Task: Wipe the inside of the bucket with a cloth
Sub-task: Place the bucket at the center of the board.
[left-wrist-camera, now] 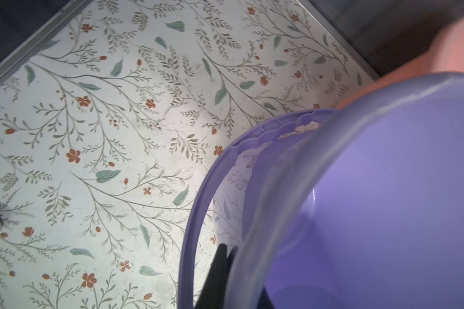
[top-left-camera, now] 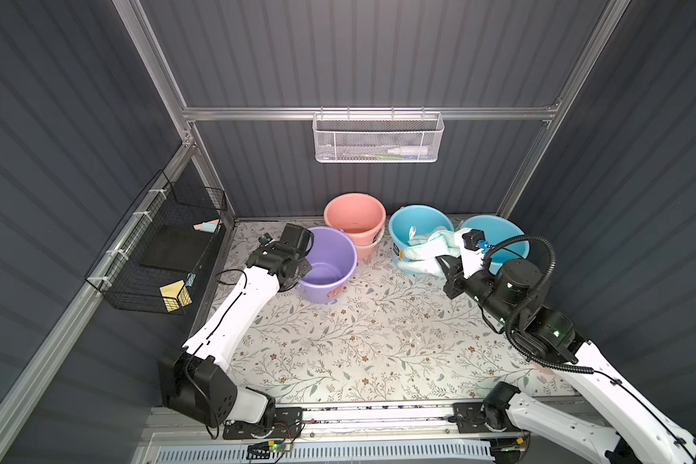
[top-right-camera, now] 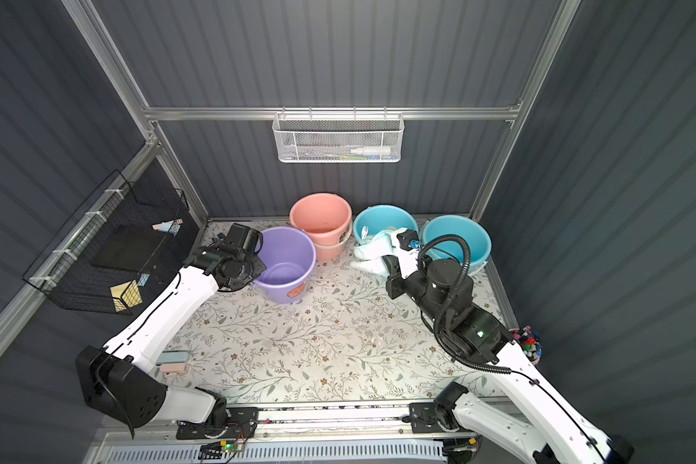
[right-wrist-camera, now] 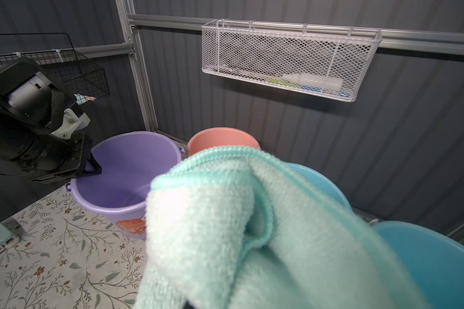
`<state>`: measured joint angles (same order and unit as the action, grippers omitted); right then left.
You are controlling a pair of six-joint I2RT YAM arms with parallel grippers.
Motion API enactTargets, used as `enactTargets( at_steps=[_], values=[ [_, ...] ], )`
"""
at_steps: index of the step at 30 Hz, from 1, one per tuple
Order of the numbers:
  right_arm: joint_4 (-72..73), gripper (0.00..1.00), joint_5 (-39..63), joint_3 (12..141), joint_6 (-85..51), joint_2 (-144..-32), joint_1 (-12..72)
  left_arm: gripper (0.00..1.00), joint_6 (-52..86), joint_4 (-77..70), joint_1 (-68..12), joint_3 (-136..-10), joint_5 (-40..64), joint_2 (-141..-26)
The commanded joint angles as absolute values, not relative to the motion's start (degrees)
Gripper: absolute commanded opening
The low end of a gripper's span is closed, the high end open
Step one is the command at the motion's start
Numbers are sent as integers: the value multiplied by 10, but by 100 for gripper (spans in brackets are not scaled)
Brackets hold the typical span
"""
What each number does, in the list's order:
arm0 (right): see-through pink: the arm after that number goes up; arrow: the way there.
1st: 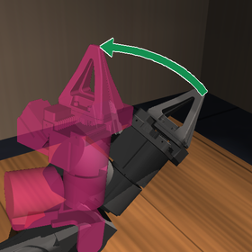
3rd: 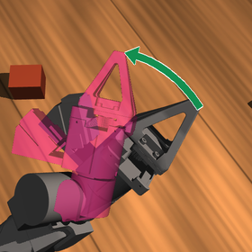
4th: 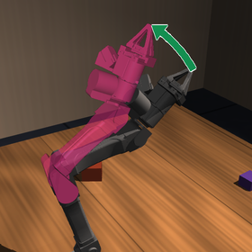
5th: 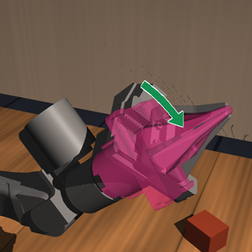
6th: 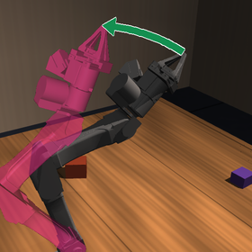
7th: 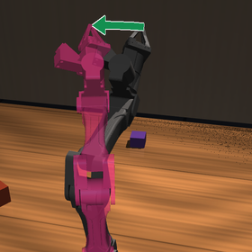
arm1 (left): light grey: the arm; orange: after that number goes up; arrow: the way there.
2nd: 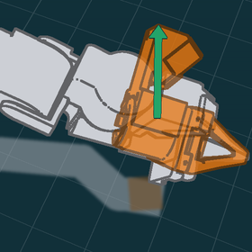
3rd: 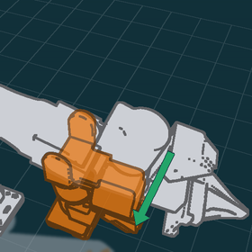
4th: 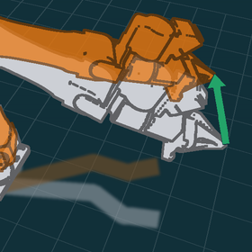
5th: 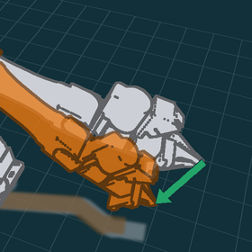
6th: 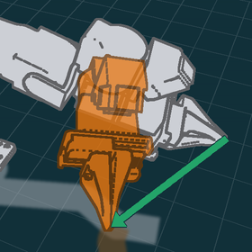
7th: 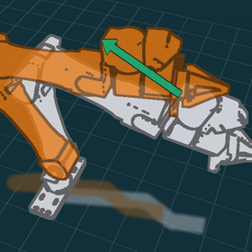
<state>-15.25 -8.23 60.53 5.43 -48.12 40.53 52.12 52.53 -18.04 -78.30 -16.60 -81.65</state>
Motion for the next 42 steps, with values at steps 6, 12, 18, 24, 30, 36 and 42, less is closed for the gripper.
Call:
enactTargets(
  at_steps=[6, 12, 18, 24, 30, 36, 42],
  values=[
    [-161, 0, -93, 614, 64, -475, 405, 0, 627, 518, -121, -803, -224, -845],
    [-163, 0, -92, 618, 68, -477, 404, 0, 638, 469, -103, -861, -217, -893],
    [-165, 0, -88, 620, 69, -479, 405, 2, 672, 457, -86, -923, -226, -956],
    [-171, 0, -90, 621, 75, -476, 405, 4, 680, 440, -58, -969, -214, -1015],
    [-177, 0, -94, 617, 75, -469, 404, 10, 674, 403, -34, -969, -181, -1055],
    [-177, 0, -96, 616, 75, -469, 405, 20, 677, 402, -28, -977, -164, -1085],
    [-177, 0, -90, 618, 75, -473, 404, 38, 686, 417, -28, -988, -162, -1083]
  ],
)
